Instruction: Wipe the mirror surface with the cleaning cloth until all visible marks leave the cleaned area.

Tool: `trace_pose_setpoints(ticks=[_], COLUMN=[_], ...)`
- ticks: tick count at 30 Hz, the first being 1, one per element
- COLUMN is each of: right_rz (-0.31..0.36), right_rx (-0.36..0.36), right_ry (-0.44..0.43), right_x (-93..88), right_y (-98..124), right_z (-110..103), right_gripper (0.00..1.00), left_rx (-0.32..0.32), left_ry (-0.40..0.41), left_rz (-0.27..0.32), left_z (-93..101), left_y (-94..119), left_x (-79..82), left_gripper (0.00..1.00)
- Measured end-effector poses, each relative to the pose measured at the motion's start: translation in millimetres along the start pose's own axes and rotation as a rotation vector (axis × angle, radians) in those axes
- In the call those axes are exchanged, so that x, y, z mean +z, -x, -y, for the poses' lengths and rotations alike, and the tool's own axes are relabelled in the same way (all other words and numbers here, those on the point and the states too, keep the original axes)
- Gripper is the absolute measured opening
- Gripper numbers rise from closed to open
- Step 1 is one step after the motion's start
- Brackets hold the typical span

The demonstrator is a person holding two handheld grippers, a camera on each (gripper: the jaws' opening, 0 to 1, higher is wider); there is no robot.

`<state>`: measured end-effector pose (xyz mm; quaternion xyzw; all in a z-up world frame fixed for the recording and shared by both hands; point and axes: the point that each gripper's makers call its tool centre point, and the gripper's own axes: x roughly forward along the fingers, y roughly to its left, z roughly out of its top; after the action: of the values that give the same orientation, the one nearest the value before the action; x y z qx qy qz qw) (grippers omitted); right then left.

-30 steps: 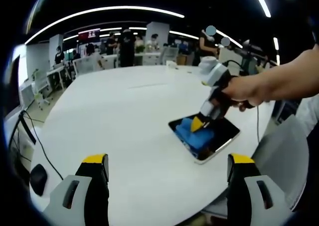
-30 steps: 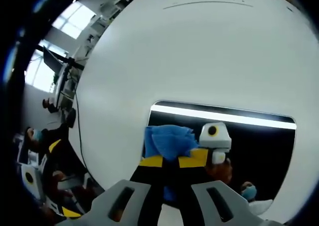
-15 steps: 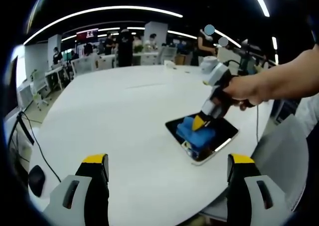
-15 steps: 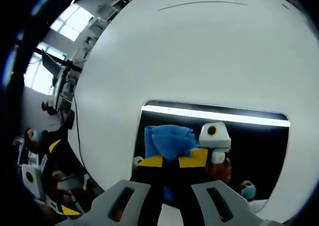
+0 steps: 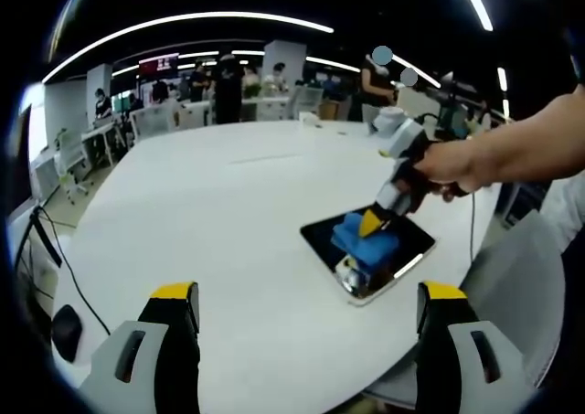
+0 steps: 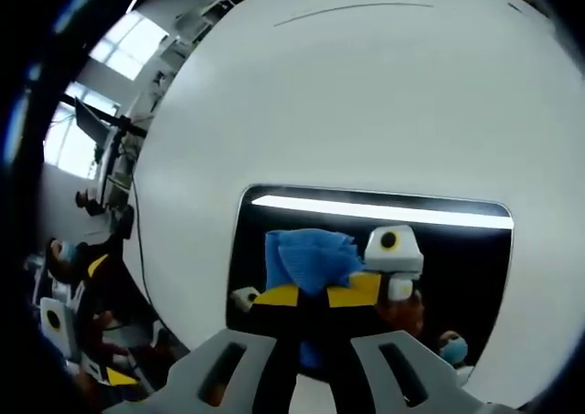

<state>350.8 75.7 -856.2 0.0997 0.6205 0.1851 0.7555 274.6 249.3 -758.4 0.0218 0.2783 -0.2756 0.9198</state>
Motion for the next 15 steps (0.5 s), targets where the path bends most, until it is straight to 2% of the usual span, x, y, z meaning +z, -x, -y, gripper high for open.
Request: trace_pose_setpoints(ticks=[15], right_rz=[-0.007], right_rx=[-0.021], right_ry=[-0.003], right_x=[-0.3], right_y=[7], right_z=[24], right_gripper=[0.03], left_rx=[-0.005], left_ry=[-0.005], left_rz=[-0.003], left_z=[3.6], left_y=[-3], left_x=[1.1], left_gripper=[1.00])
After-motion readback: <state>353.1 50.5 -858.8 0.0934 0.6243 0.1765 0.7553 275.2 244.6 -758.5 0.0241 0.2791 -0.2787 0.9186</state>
